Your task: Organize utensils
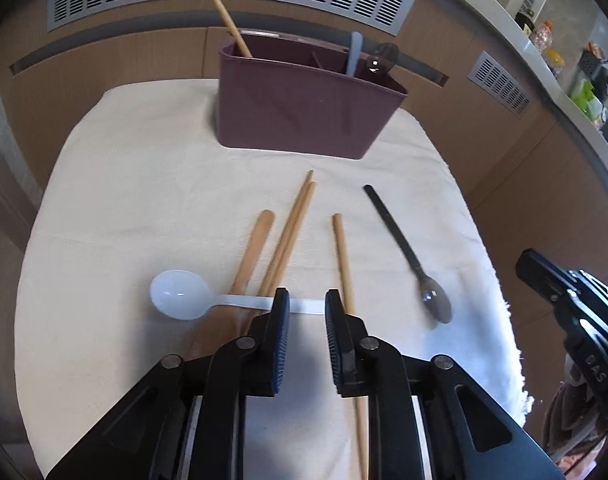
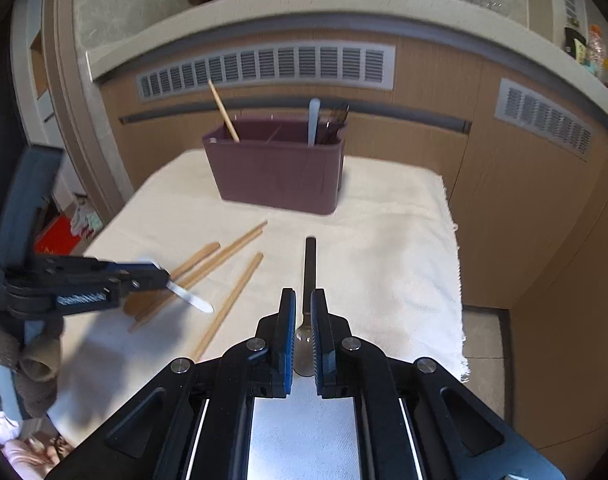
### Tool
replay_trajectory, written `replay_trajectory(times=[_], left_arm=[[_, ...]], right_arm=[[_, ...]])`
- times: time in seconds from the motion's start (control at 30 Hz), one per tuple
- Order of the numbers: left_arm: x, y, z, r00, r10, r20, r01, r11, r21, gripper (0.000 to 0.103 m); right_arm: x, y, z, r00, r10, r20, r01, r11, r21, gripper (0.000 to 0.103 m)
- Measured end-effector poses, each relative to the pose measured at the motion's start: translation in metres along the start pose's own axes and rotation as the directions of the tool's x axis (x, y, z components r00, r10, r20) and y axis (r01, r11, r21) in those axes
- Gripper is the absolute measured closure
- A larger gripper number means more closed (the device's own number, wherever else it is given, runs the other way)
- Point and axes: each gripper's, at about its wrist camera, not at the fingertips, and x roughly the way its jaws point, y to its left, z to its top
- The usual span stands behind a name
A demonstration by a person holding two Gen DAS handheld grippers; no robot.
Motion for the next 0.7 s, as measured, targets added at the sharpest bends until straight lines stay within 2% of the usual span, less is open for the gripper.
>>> replay_trajectory(times=[0.1,0.13,0.17,0.23,0.33,0.43,0.5,0.57,0.6,0.67,0.7], left_arm=[[-0.010,0.009,-0.003,0.997,0.044,0.058,-0.044,0.999,0.003,0.051],[-0.013,0.013,-0.004,0.995,0.054,0.085,-0.055,0.999,0.004,0.046],[-0.015,0.017,-0.005,0.993,0.063,0.103,-0.064,0.998,0.005,0.045],[-0.018,0.025,-0.007,0.989,0.077,0.126,-0.078,0.997,0.006,0.045],[-0.019,0.039,-0.010,0.986,0.093,0.137,-0.094,0.996,-0.001,0.039],[-0.018,0.053,-0.011,0.983,0.122,0.138,-0.121,0.992,-0.016,0.038],[-0.019,0.064,-0.012,0.982,0.131,0.136,-0.128,0.991,-0.029,0.037],[-0.021,0.072,-0.014,0.981,0.138,0.136,-0.133,0.990,-0.041,0.032],[-0.021,0.077,-0.014,0.980,0.144,0.135,-0.139,0.989,-0.047,0.029],[-0.020,0.082,-0.016,0.981,0.146,0.124,-0.141,0.989,-0.053,0.028],[-0.019,0.084,-0.017,0.983,0.142,0.116,-0.136,0.989,-0.056,0.028]], right_arm=[[0.031,-0.002,-0.001,0.998,0.014,-0.063,-0.014,1.000,0.003,0.090],[0.042,-0.003,0.001,0.996,0.027,-0.082,-0.027,1.000,0.006,0.085],[0.050,-0.005,0.002,0.995,0.030,-0.094,-0.028,1.000,0.014,0.079],[0.072,-0.006,0.008,0.993,0.027,-0.119,-0.024,0.999,0.024,0.077],[0.105,-0.006,0.016,0.986,0.014,-0.168,-0.011,1.000,0.021,0.077],[0.130,-0.004,0.020,0.977,0.005,-0.211,0.000,1.000,0.025,0.077],[0.140,-0.003,0.021,0.973,0.012,-0.230,-0.006,1.000,0.026,0.076],[0.141,0.001,0.022,0.975,-0.001,-0.223,0.001,1.000,-0.001,0.075],[0.141,0.004,0.021,0.975,-0.013,-0.221,0.009,1.000,-0.018,0.075],[0.139,0.009,0.019,0.976,-0.024,-0.218,0.015,0.999,-0.045,0.089],[0.136,0.012,0.018,0.975,-0.015,-0.221,0.003,0.999,-0.055,0.092]])
